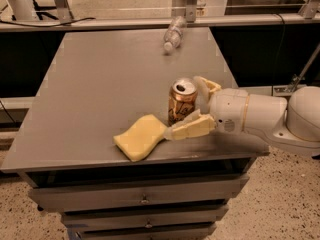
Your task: Move orange can near sponge
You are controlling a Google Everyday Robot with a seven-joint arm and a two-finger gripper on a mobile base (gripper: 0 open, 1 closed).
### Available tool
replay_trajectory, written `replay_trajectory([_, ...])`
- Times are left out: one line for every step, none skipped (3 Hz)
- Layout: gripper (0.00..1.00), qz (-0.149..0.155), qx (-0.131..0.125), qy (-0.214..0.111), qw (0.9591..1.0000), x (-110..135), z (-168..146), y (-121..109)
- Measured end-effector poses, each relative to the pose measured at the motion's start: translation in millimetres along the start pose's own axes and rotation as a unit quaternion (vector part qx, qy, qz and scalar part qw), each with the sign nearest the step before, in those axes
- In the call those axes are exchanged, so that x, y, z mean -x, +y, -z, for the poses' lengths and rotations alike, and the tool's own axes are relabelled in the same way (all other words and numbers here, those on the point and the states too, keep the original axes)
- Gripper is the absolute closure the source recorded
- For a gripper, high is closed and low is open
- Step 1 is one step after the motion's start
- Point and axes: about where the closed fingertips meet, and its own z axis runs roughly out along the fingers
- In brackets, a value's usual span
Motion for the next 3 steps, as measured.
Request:
replay_trajectory([0.0, 0.011, 0.004, -0.003, 0.9999, 3.1, 14.0, 4.2])
replay_trajectory([0.0, 0.041, 0.0, -0.009, 0.9991, 9.9, 47.0, -4.5])
replay_trajectory([0.0, 0.082, -0.015, -0.001, 0.9965, 26.5, 88.2, -26.3])
